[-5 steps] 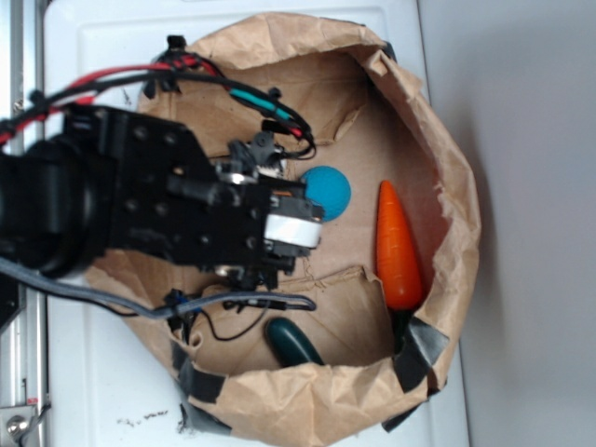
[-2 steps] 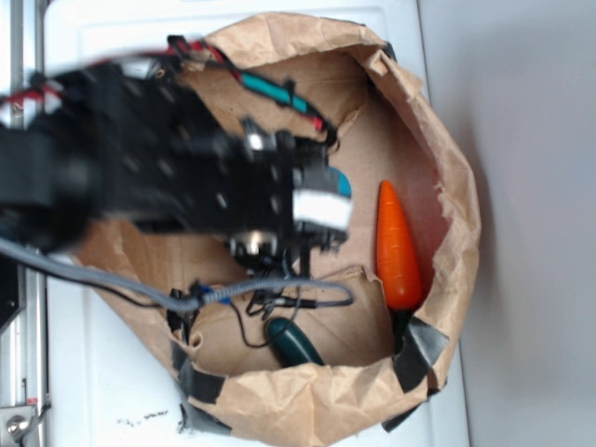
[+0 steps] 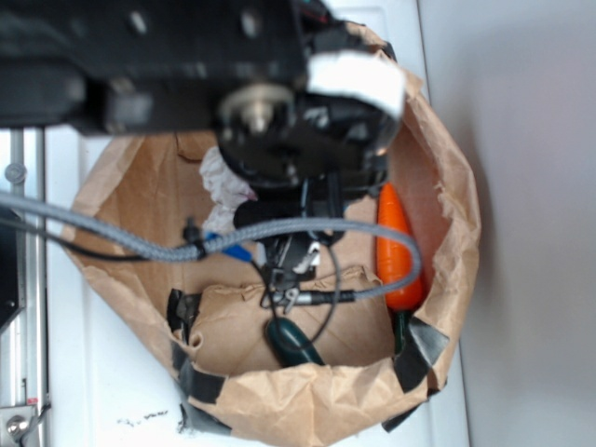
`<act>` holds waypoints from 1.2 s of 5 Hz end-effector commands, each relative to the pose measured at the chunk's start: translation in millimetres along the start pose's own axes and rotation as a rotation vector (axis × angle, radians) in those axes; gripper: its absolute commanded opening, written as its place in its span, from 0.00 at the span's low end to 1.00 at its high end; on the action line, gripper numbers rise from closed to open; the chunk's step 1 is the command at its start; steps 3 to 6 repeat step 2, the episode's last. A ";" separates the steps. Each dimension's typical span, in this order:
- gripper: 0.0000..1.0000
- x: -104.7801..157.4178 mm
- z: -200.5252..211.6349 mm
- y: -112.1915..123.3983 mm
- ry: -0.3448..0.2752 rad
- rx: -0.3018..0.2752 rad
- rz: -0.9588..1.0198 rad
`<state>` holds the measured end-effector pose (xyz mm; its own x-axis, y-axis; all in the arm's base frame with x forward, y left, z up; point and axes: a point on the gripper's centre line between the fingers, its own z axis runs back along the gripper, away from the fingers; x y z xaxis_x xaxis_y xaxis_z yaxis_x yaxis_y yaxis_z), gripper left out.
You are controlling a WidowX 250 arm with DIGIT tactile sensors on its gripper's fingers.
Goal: Grab the white paper.
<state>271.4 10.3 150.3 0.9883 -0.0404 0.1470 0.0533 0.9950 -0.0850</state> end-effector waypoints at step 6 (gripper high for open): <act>0.00 -12.6 64.1 -10.1 -0.163 0.027 0.075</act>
